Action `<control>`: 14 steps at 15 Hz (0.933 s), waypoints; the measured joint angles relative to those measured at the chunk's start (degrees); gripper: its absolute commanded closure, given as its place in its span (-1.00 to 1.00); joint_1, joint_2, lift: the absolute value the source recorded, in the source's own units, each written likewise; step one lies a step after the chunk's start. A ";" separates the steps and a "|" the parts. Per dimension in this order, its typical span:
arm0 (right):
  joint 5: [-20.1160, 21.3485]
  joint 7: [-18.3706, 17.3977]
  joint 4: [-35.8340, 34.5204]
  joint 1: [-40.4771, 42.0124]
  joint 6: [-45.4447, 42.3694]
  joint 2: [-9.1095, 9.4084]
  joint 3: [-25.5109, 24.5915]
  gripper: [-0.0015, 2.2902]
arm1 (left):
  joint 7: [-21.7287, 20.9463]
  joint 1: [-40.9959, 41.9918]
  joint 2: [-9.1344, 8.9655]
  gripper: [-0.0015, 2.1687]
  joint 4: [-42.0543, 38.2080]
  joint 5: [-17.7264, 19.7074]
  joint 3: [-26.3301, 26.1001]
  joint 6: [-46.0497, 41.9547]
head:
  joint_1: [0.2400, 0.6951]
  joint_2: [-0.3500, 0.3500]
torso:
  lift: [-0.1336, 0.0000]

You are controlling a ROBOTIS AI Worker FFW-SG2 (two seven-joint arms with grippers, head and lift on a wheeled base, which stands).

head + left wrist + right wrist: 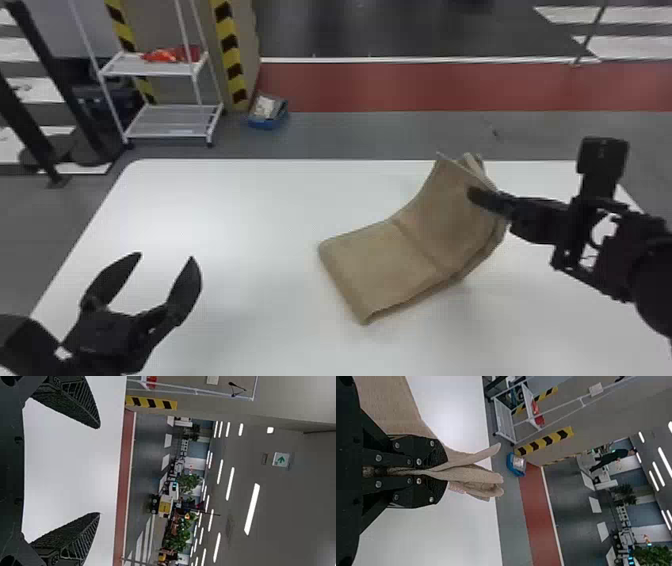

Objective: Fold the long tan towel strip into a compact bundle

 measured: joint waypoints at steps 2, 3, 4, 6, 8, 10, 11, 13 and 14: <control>-1.08 -0.43 -6.48 2.49 2.74 0.70 3.92 0.71 | -0.01 0.17 0.00 -0.91 -0.23 0.09 0.32 0.00 | 1.00 0.30 | -0.79; -0.63 -0.71 -8.31 3.37 3.57 0.81 6.39 0.71 | -0.05 0.25 0.00 -0.91 -0.31 0.12 0.51 0.02 | 1.00 0.45 | -0.79; 0.31 -1.04 -9.66 4.15 4.61 0.87 9.43 0.70 | -0.15 0.34 0.00 -0.91 -0.38 0.15 0.72 0.07 | 1.00 0.53 | -0.79; 2.89 -1.82 -10.55 4.95 6.38 0.97 15.09 0.68 | -0.35 0.41 0.00 -0.91 -0.41 0.22 1.04 0.15 | 1.00 0.67 | -0.79; 5.48 -2.67 -10.63 5.35 7.30 1.41 20.69 -0.14 | -0.44 0.41 0.00 -0.91 -0.27 0.24 1.20 0.18 | 1.00 0.83 | -0.79; 6.97 -2.16 -10.51 5.50 9.46 1.72 24.33 -1.00 | -0.67 0.31 0.00 -0.91 -0.05 0.26 1.29 0.18 | 1.00 0.94 | -0.79; 7.16 -1.98 -10.31 5.54 10.29 1.76 25.21 -1.00 | -0.72 0.26 0.00 -0.91 0.06 0.29 1.44 0.18 | 1.00 0.97 | -0.79; 6.45 -1.97 -9.67 5.75 8.98 1.86 25.86 -0.95 | -0.79 0.08 0.00 -0.91 0.41 0.37 1.76 0.18 | 1.00 1.00 | -0.79; 6.13 -2.10 -9.49 5.86 7.10 1.94 25.90 -0.94 | -0.82 -0.05 0.00 -0.91 0.62 0.40 1.82 0.18 | 1.00 1.00 | -0.79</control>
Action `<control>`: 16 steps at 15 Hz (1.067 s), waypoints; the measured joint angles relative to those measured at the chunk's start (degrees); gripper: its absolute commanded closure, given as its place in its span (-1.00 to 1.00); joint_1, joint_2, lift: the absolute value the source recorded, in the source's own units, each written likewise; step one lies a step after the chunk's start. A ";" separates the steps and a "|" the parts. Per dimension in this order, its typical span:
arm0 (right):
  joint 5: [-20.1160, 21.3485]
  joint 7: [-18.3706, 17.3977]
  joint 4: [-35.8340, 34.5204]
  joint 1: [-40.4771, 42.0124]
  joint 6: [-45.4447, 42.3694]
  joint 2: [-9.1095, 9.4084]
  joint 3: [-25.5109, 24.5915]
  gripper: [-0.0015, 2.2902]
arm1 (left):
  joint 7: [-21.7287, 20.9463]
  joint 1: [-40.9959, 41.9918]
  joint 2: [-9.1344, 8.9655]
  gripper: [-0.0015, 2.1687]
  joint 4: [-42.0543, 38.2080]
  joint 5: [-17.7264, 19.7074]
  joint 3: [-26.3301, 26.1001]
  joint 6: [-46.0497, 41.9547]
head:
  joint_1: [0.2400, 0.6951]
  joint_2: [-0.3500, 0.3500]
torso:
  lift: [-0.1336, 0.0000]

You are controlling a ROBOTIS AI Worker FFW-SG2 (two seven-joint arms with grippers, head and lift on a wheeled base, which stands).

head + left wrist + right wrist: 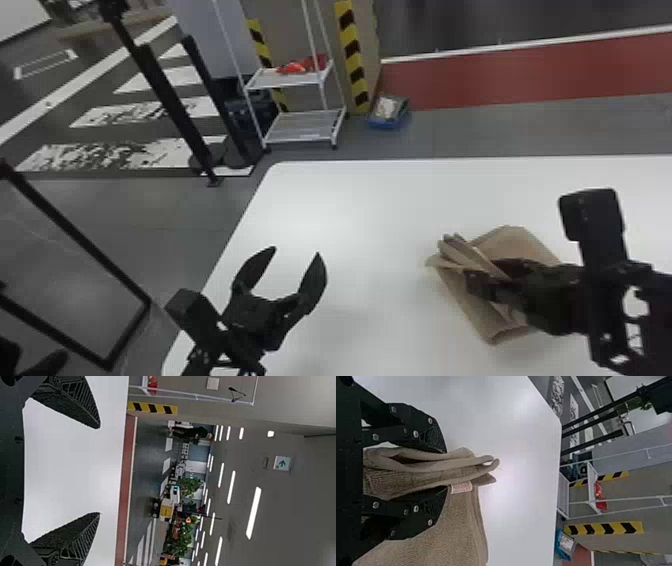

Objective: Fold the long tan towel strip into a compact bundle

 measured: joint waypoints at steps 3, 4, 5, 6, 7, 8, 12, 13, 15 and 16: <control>-0.64 -0.48 1.35 -0.01 -5.82 0.93 0.26 -0.90 | -0.15 -0.45 0.00 -0.91 0.61 0.02 0.02 0.00 | 1.00 1.00 | -0.79; -0.99 -0.72 2.54 -0.27 -8.25 1.27 0.75 -0.70 | -0.15 -0.59 0.00 -0.91 0.80 0.02 0.00 0.00 | 1.00 1.00 | -0.79; -1.20 -0.87 4.48 -0.96 -10.59 1.77 1.66 -0.40 | -0.15 -0.72 0.00 -0.91 1.01 0.02 -0.09 0.00 | 1.00 1.00 | -0.79; -1.01 -0.72 6.53 -2.04 -11.75 2.29 3.01 0.10 | -0.15 -0.80 0.00 -0.91 1.15 -0.06 -0.21 0.00 | 1.00 1.00 | -0.79; -0.44 -0.13 8.12 -3.07 -12.06 2.53 4.67 0.57 | -0.15 -0.84 0.00 -0.91 1.25 -0.11 -0.29 0.00 | 1.00 1.00 | -0.79; 0.47 0.39 9.75 -4.17 -11.96 2.67 6.93 0.78 | -0.15 -0.86 0.00 -0.91 1.36 -0.17 -0.33 0.00 | 1.00 1.00 | -0.79; 3.97 0.79 12.63 -5.93 -7.58 2.74 13.03 0.79 | -0.07 -0.89 0.00 -0.91 1.52 -0.25 -0.33 -0.16 | 1.00 1.00 | -0.79; 4.26 1.00 12.62 -5.86 -5.82 2.62 13.23 0.79 | -0.09 -1.01 0.00 -0.91 1.64 -0.25 -0.32 -0.17 | 1.00 1.00 | -0.79; 4.53 1.74 12.15 -5.25 -1.28 2.23 12.82 0.79 | -0.16 -1.45 0.00 -0.91 2.14 -0.25 -0.26 -0.18 | 1.00 1.00 | -0.79; 4.96 2.24 11.69 -4.76 1.43 1.99 12.12 0.79 | -0.21 -1.65 0.00 -0.91 2.36 -0.25 -0.26 -0.18 | 1.00 1.00 | -0.79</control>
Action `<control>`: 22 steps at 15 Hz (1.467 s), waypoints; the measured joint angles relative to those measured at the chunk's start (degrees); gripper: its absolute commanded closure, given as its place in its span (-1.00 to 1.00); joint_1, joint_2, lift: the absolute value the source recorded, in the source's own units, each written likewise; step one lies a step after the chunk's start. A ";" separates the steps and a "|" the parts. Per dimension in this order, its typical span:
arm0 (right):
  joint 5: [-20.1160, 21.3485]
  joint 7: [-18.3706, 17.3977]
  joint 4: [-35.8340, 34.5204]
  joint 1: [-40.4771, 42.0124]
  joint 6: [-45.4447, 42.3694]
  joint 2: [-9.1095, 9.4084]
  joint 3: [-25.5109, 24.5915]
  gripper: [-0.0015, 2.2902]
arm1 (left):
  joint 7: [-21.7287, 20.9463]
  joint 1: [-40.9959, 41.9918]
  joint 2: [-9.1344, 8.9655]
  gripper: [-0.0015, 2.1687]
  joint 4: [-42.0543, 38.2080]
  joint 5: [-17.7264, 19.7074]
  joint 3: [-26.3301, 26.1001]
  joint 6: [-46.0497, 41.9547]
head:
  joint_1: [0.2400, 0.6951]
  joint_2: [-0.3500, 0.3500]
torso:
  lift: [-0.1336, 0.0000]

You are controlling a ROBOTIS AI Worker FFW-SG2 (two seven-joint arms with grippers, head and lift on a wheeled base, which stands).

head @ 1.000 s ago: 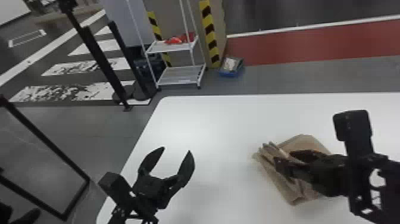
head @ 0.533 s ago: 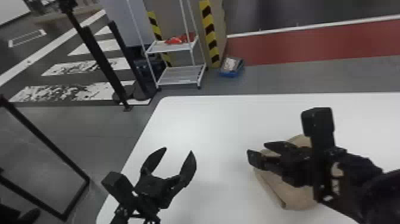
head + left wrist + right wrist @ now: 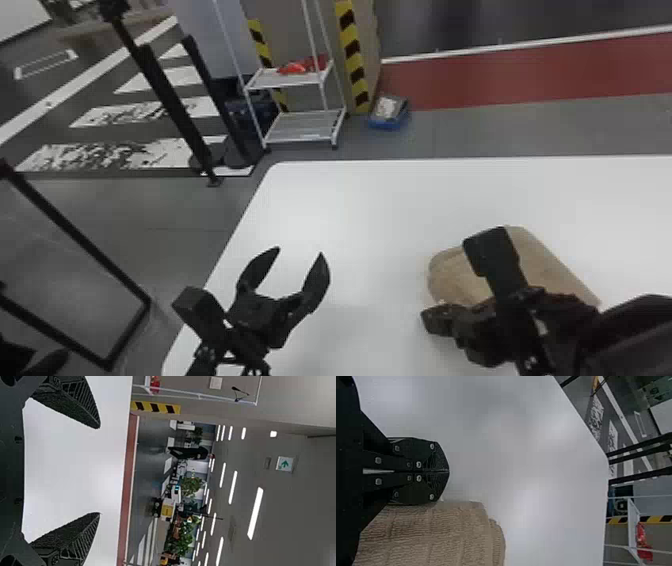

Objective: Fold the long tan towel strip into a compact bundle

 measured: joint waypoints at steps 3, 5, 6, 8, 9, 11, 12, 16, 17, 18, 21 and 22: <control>1.57 0.56 -2.03 1.30 5.31 -0.73 -3.30 0.79 | -0.03 -0.59 0.00 -0.91 0.57 0.00 -0.06 0.04 | 1.00 1.00 | -0.79; 1.80 1.29 -3.17 2.22 6.26 -1.39 -6.86 0.79 | -0.03 -0.95 0.00 -0.91 1.00 0.00 0.00 0.01 | 1.00 1.00 | -0.79; 1.83 1.55 -3.57 2.47 6.80 -1.61 -8.52 0.79 | -0.03 -1.09 0.00 -0.91 1.19 0.00 0.02 0.00 | 1.00 1.00 | -0.79; 1.83 1.98 -4.26 2.69 8.77 -2.24 -12.12 0.79 | -0.14 -1.35 0.00 -0.91 1.45 0.00 0.10 0.03 | 1.00 0.97 | -0.79; 1.83 2.16 -4.45 2.72 9.58 -2.63 -14.07 0.79 | -0.28 -1.54 0.00 -0.91 1.60 0.00 0.14 0.10 | 1.00 0.87 | -0.79; 1.83 2.65 -4.86 2.76 10.80 -3.11 -17.70 0.79 | -0.39 -1.89 0.00 -0.91 1.82 0.00 0.13 0.16 | 1.00 0.76 | -0.79; 1.95 2.74 -5.04 2.76 11.44 -3.37 -19.58 0.79 | -0.39 -2.01 0.00 -0.91 1.87 0.00 0.05 0.17 | 1.00 0.72 | -0.79; -3.36 6.56 -10.44 5.41 12.09 -3.66 -28.51 0.79 | -0.38 -2.19 0.00 -0.91 1.88 0.00 0.02 0.18 | 1.00 0.58 | -0.79; -5.85 6.47 -12.13 6.04 11.57 -3.51 -30.96 0.79 | -0.43 -2.19 0.00 -0.91 1.88 0.00 0.07 0.18 | 1.00 0.57 | -0.79; -7.60 5.93 -12.83 6.03 10.54 -3.26 -32.82 0.79 | -0.46 -2.19 0.00 -0.91 1.88 0.00 0.07 0.18 | 1.00 0.55 | -0.79; -10.93 2.81 -9.66 2.53 4.18 -2.80 -36.19 0.79 | -0.57 -2.08 0.00 -0.91 1.88 0.00 0.00 0.18 | 1.00 0.45 | -0.79; -11.15 1.71 -6.97 0.63 1.80 -2.78 -36.42 0.79 | -0.69 -2.00 0.00 -0.91 1.87 0.00 -0.02 0.18 | 1.00 0.38 | -0.79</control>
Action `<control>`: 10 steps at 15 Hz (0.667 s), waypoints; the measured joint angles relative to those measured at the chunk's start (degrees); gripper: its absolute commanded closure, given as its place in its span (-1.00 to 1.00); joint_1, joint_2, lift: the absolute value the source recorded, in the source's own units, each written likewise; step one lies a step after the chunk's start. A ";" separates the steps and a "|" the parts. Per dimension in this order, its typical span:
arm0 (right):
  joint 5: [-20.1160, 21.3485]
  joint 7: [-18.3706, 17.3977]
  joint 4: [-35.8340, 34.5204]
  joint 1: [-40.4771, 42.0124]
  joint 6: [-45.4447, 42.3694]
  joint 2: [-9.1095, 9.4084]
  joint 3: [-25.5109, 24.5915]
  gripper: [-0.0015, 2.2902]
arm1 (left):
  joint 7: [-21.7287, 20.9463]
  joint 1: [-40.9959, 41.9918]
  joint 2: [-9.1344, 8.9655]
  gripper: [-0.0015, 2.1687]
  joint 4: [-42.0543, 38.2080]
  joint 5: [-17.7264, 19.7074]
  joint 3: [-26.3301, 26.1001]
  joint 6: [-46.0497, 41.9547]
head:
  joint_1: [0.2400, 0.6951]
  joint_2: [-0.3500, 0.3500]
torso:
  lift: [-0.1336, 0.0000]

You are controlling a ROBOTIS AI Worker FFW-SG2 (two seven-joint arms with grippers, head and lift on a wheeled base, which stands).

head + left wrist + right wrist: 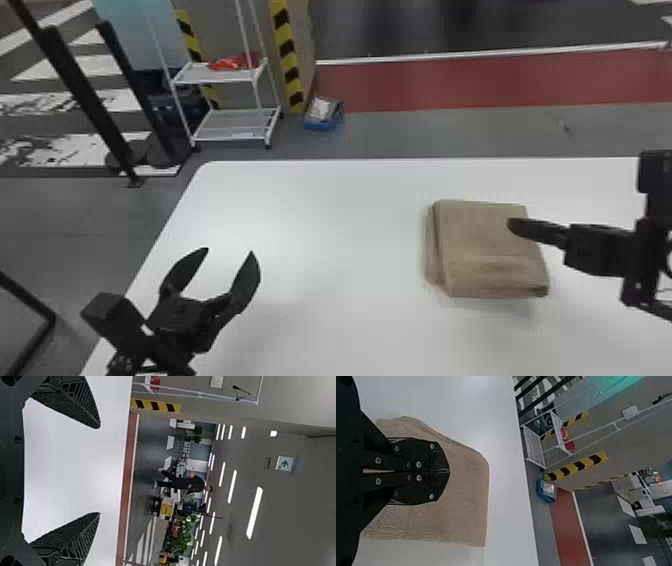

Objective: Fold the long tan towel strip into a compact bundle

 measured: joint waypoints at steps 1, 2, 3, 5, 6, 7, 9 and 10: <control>0.15 -1.33 2.81 -1.95 -2.04 0.00 -0.07 0.79 | -0.12 0.07 0.00 -0.91 -0.09 0.00 0.01 0.00 | 1.00 0.35 | -0.79; 0.64 -2.42 5.13 -3.45 -3.30 0.00 -0.12 0.79 | -0.19 0.11 0.00 -0.91 -0.12 0.00 0.03 0.00 | 1.00 0.32 | -0.79; 1.70 -3.56 7.54 -4.88 -4.41 -0.02 -0.21 0.79 | -0.36 0.10 0.00 -0.91 -0.15 0.00 0.08 0.00 | 1.00 0.29 | -0.79; 4.61 -5.54 11.49 -6.67 -6.14 -0.06 -0.49 0.79 | -0.52 -0.01 0.00 -0.91 -0.09 0.00 0.17 0.08 | 1.00 0.18 | -0.79; 6.01 -6.36 13.54 -7.32 -6.97 -0.07 -0.71 0.79 | -0.56 -0.12 0.00 -0.91 0.04 0.00 0.20 0.15 | 1.00 0.15 | -0.79; 7.17 -6.86 15.45 -7.81 -7.91 -0.08 -0.80 0.79 | -0.57 -0.25 0.00 -0.91 0.14 0.00 0.21 0.27 | 1.00 0.12 | -0.79; 8.66 -7.42 18.42 -8.30 -9.60 -0.08 -0.44 0.79 | -0.61 -0.74 0.00 -0.91 0.39 -0.07 0.10 0.57 | 1.00 0.08 | -0.79; 8.98 -7.40 19.40 -8.37 -10.13 -0.09 0.14 0.79 | -0.64 -1.14 0.00 -0.91 0.61 -0.15 -0.07 0.76 | 1.00 0.08 | -0.79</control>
